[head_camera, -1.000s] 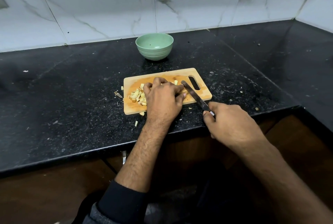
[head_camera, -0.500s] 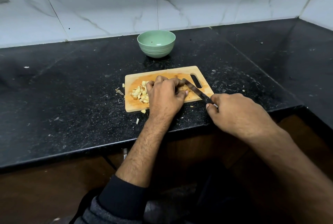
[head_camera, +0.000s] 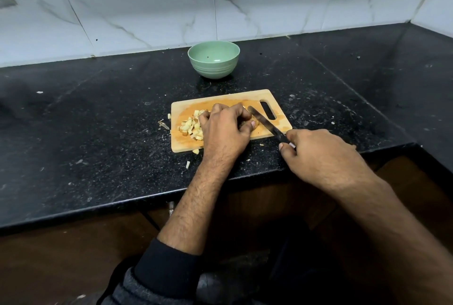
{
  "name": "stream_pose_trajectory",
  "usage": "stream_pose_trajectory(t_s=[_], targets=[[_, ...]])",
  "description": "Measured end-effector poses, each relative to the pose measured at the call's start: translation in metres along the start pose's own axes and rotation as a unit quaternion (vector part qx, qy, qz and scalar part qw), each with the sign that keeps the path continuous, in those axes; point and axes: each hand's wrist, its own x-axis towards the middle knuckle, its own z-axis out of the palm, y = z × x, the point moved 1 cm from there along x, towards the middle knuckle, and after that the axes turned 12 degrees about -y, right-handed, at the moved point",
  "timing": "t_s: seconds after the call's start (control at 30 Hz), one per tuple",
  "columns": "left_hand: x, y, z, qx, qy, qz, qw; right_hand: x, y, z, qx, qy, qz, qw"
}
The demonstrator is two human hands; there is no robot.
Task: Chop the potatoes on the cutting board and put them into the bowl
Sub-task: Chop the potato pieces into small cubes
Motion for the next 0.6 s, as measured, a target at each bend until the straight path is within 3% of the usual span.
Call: stream_pose_trajectory(t_s=[0.6], targets=[[0.008,0.005,-0.002,0.037,-0.016,0.016,0.999,0.020,-0.005,-0.004,-0.061,0.018,-0.022,0.998]])
